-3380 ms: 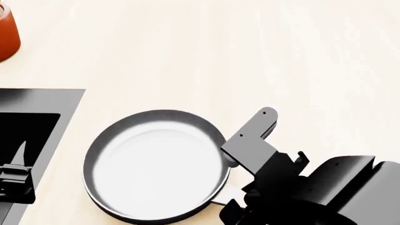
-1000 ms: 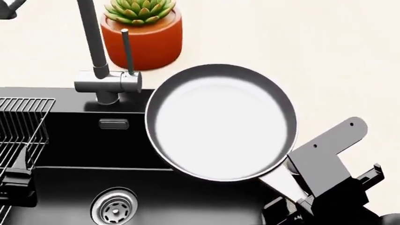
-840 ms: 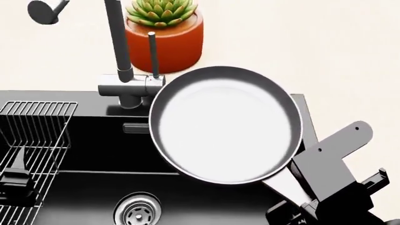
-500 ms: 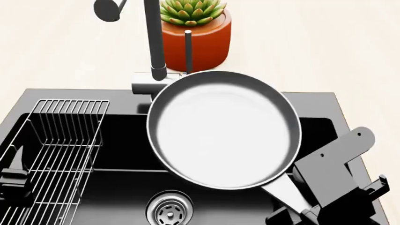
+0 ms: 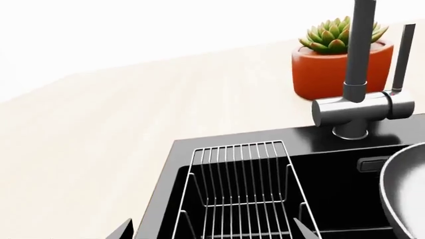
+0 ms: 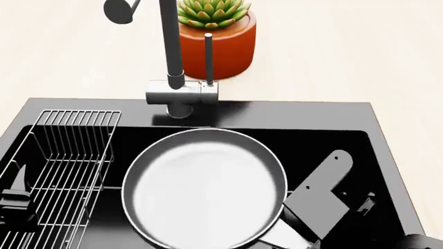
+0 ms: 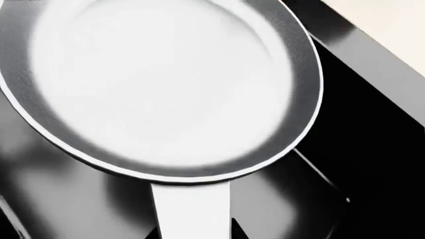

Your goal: Pick the pan and sponge and place them into the sink. Then turn on the water.

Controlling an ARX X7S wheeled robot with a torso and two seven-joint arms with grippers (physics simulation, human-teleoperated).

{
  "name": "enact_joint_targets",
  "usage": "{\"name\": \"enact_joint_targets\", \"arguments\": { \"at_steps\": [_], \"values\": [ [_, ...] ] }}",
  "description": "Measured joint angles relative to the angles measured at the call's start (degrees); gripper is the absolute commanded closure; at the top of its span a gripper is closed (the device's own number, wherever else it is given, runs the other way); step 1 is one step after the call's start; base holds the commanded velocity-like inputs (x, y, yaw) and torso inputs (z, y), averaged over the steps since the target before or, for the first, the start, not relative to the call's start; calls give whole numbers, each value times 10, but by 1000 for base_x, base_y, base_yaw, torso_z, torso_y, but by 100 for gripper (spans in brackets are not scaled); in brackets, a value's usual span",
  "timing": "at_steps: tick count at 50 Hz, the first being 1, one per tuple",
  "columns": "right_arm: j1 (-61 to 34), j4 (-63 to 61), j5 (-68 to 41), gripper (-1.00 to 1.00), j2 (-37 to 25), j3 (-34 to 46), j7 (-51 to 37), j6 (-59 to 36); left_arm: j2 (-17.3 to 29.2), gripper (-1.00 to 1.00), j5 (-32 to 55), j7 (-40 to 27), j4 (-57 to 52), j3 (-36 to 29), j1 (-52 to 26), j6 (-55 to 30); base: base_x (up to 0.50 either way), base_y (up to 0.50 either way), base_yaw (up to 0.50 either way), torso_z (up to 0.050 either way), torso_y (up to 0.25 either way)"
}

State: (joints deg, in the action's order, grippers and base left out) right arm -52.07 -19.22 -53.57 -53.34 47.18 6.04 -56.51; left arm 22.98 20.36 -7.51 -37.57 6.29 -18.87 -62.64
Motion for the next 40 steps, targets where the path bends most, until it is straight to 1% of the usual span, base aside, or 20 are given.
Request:
{"name": "enact_joint_targets", "arguments": {
  "at_steps": [12,26,40],
  "values": [
    [3,63,60,100,47,53,43,25,1,-100,0,-1,6,2,6,8,0,0,0,1,2],
    [9,189,123,100,132,98,76,74,12,-100,6,8,11,17,17,16,0,0,0,1,1],
    [10,304,173,100,201,134,111,133,7,-100,2,1,16,10,21,23,0,0,0,0,1]
  ]
}}
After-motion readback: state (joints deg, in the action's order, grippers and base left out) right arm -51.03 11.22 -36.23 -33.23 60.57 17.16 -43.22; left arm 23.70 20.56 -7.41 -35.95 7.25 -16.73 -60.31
